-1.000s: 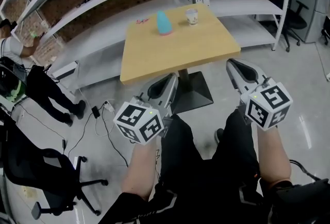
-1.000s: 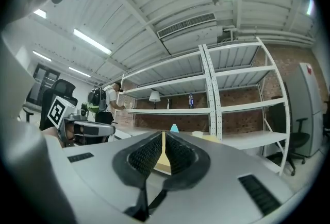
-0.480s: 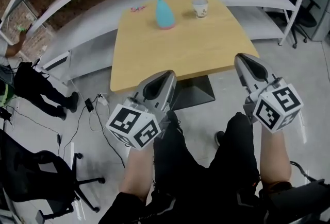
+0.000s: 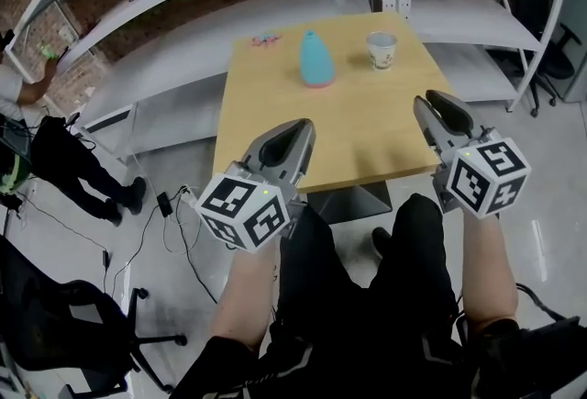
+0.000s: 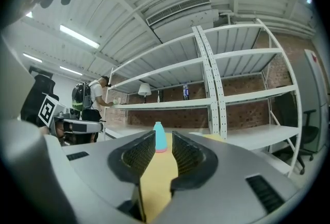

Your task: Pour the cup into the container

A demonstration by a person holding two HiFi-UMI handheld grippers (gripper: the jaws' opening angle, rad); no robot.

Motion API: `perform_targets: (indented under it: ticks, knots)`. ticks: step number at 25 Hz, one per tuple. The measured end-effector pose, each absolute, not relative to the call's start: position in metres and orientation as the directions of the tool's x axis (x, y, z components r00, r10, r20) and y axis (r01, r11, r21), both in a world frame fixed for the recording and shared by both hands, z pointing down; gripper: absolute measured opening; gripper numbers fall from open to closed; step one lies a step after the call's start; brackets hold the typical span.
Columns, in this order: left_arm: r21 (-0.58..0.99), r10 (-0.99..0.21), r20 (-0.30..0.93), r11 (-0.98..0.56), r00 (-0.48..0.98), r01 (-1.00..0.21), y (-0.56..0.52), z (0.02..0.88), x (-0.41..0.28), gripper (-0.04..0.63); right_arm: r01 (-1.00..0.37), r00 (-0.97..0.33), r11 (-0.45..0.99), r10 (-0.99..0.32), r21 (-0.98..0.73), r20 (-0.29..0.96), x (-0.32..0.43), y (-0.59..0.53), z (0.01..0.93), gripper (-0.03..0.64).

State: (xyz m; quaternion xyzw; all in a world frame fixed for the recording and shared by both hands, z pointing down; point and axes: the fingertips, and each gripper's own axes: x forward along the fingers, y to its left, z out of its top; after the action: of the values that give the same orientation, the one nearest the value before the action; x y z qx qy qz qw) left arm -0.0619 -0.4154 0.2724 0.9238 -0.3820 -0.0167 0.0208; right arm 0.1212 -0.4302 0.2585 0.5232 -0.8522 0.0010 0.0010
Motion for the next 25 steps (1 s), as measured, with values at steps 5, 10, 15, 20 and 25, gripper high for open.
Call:
perform_targets:
  ticks: [5, 10, 15, 20, 25]
  knots:
    - [0.036, -0.693, -0.004, -0.720, 0.721, -0.693, -0.460, 0.269, -0.055, 0.000, -0.896, -0.443, 0.443, -0.896, -0.011, 0.012, 0.125, -0.476, 0.261, 0.112]
    - [0.029, -0.683, 0.007, -0.730, 0.730, -0.683, -0.498, 0.266, -0.055, 0.000, -0.900, -0.436, 0.435, -0.899, -0.022, 0.031, 0.125, -0.520, 0.263, 0.163]
    - [0.024, -0.682, 0.032, -0.731, 0.731, -0.682, -0.528, 0.274, -0.057, 0.000, -0.905, -0.425, 0.424, -0.903, -0.037, 0.056, 0.125, -0.558, 0.273, 0.193]
    - [0.024, -0.688, 0.041, -0.724, 0.724, -0.689, -0.554, 0.276, -0.067, 0.000, -0.917, -0.399, 0.397, -0.911, -0.038, 0.106, 0.128, -0.591, 0.289, 0.238]
    - [0.037, -0.695, 0.054, -0.716, 0.717, -0.697, -0.576, 0.283, -0.077, 0.000, -0.927, -0.376, 0.373, -0.912, -0.053, 0.161, 0.127, -0.618, 0.307, 0.270]
